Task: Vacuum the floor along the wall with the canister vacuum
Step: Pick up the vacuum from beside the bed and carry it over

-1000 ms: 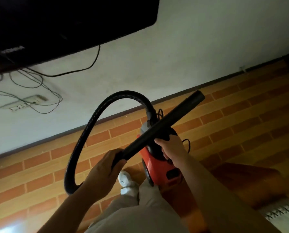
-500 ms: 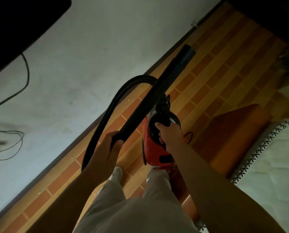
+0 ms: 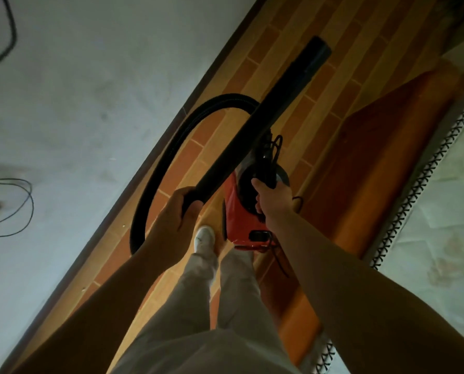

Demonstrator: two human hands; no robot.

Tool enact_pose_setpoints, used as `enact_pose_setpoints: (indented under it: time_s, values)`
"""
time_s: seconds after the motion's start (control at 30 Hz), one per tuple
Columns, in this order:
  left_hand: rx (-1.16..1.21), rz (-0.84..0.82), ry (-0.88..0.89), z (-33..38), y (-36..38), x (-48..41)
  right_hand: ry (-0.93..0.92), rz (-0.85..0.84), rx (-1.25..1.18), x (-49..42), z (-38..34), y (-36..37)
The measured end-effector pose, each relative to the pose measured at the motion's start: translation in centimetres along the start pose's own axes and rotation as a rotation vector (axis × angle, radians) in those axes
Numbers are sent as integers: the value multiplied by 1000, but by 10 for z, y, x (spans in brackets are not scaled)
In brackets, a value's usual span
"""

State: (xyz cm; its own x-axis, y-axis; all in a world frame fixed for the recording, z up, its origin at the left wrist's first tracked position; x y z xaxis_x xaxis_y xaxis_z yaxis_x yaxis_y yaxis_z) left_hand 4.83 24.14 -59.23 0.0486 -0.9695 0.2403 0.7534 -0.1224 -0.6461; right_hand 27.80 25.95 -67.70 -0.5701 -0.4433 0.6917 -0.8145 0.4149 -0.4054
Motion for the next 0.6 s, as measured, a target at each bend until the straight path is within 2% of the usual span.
enact_pose_setpoints:
  time_s: [0.3, 0.6]
  values:
    - [-1, -10, -153, -77, 27, 21, 201, 28, -107, 3, 117, 34]
    - [-100, -86, -105, -149, 81, 50, 285, -37, -194, -32, 219, 76]
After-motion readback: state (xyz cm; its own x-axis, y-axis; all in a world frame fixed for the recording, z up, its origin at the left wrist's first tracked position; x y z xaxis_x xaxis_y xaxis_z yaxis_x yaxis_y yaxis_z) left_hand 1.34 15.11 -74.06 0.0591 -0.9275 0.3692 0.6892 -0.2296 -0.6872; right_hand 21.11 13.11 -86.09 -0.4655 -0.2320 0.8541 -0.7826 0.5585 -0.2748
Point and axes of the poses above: each hand's wrist, its own x-axis away from the middle knuckle, its own y-axis out of the palm, z = x × y, the point moved 3 cm from there along -x, towards the middle knuckle, and after that the axes turned 12 degrees about z, right-handed, at the moved point
